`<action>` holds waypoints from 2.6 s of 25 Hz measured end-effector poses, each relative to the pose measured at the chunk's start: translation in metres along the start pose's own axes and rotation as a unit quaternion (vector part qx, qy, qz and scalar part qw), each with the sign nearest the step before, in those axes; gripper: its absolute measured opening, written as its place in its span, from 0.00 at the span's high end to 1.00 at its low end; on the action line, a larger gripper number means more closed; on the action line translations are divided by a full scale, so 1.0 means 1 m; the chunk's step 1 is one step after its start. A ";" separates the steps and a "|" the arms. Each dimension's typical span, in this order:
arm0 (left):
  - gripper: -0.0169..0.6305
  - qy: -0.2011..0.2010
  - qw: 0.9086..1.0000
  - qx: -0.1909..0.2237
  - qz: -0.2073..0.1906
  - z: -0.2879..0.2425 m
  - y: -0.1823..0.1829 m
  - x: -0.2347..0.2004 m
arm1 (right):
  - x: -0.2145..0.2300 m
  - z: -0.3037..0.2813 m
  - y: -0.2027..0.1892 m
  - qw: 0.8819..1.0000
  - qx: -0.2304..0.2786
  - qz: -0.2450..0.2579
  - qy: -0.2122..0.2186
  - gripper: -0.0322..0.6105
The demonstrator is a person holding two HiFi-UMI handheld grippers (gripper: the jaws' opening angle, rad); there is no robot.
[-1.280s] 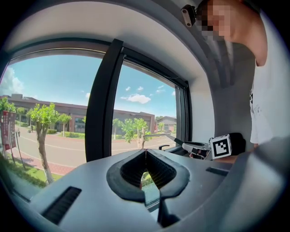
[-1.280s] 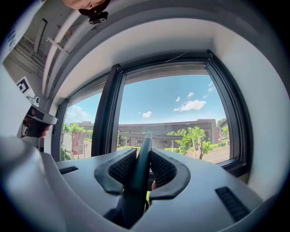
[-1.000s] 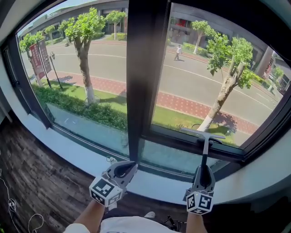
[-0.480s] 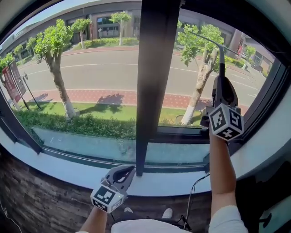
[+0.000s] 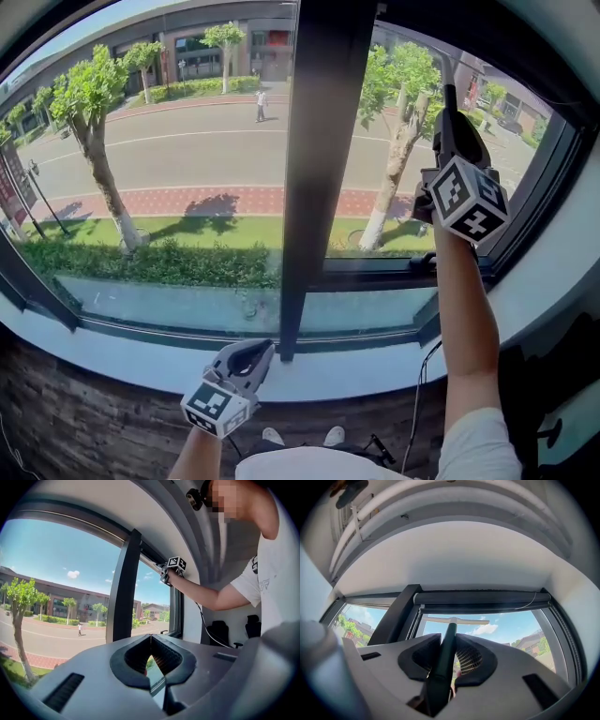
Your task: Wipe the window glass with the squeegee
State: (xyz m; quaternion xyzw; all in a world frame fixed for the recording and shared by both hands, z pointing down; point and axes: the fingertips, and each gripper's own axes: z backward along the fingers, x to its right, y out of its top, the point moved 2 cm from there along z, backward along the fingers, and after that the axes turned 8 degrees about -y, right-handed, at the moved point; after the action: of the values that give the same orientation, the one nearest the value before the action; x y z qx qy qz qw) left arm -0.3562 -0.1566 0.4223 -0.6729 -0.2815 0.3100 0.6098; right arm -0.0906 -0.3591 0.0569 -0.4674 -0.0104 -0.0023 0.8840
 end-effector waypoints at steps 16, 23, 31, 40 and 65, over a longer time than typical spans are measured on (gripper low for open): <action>0.95 0.022 1.000 0.008 0.005 -0.016 0.011 0.004 | 0.000 -0.030 -0.017 0.999 -0.022 0.041 0.015 0.79; 0.95 0.027 1.000 -0.003 -0.001 -0.021 0.008 0.007 | 0.005 -0.016 -0.029 0.998 -0.035 0.052 0.029 0.79; 0.95 0.023 1.000 -0.009 -0.001 -0.035 0.005 0.008 | 0.007 0.004 -0.063 0.997 -0.050 0.055 0.036 0.79; 0.95 0.021 1.000 -0.013 -0.004 -0.041 0.004 0.011 | 0.009 0.039 -0.100 0.995 -0.085 0.048 0.037 0.79; 0.95 0.023 1.000 -0.010 -0.006 -0.049 0.007 0.016 | 0.013 0.134 -0.223 0.982 -0.181 0.044 0.036 0.79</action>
State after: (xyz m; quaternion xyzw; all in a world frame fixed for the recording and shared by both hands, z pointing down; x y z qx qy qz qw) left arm -0.3085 -0.1768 0.4170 -0.6842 -0.2747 0.2876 0.6113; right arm -0.0834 -0.3740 0.3171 -0.6196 0.0426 0.0176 0.7835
